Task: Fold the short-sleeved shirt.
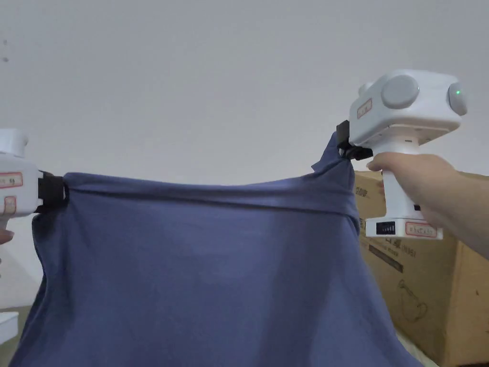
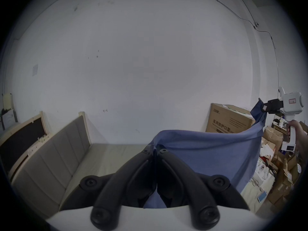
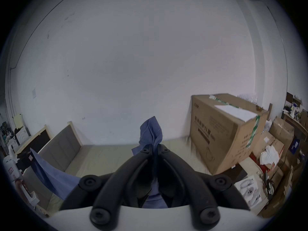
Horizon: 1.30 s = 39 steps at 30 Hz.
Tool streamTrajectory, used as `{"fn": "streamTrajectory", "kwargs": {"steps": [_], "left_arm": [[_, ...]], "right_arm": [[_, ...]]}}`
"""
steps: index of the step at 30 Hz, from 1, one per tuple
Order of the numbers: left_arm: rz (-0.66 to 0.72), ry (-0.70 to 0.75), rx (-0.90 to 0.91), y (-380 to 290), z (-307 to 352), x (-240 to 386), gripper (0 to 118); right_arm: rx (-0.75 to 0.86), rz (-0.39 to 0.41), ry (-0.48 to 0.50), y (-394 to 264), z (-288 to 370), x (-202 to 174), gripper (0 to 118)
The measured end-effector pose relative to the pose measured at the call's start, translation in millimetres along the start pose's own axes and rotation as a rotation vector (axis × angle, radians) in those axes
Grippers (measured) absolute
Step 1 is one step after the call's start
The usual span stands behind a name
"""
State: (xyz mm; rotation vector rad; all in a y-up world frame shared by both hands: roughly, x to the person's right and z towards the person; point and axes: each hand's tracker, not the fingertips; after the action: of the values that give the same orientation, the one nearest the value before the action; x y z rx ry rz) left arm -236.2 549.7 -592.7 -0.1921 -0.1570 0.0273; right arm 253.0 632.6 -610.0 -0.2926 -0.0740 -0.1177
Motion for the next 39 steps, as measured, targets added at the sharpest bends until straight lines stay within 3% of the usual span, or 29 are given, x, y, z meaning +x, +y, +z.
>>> {"fn": "streamTrajectory", "kwargs": {"steps": [5,12,17,22,25,29,31,33,35,39], "left_arm": [[0.011,0.03,0.064,26.6,-50.9,-2.2,2],[-0.014,0.074,0.118,20.0,-101.3,-0.2,2],[-0.029,0.033,-0.058,-69.9,-119.7,7.7,2],[0.073,-0.07,-0.393,-244.7,-105.8,18.0,2],[0.111,-0.142,-0.572,-346.5,-62.2,24.2,2],[0.12,-0.229,-0.65,-414.1,25.4,17.0,2],[0.188,-0.218,-0.626,-423.0,74.3,8.9,2],[0.18,-0.187,-0.576,-418.3,128.1,4.4,2],[0.157,-0.197,-0.571,-407.8,161.0,2.5,2],[0.093,-0.159,-0.566,-392.3,186.7,5.4,2]], "right_arm": [[0.091,0.009,-0.044,39.6,-43.1,-6.3,4],[0.214,0.088,-0.071,55.5,-67.5,-24.4,4],[0.077,0.09,-0.081,-52.8,-90.6,-20.8,4],[-0.262,0.015,-0.036,-250.2,-119.6,14.1,4],[-0.485,0.005,-0.015,-373.9,-94.6,40.9,4],[-0.543,-0.052,0.072,-472.2,9.9,66.9,4],[-0.575,-0.057,0.074,-493.5,67.4,73.2,4],[-0.519,-0.117,0.069,-499.6,131.6,77.0,4],[-0.525,-0.127,0.067,-494.8,171.0,77.0,4],[-0.575,-0.131,0.096,-489.8,187.5,68.7,4]]}}
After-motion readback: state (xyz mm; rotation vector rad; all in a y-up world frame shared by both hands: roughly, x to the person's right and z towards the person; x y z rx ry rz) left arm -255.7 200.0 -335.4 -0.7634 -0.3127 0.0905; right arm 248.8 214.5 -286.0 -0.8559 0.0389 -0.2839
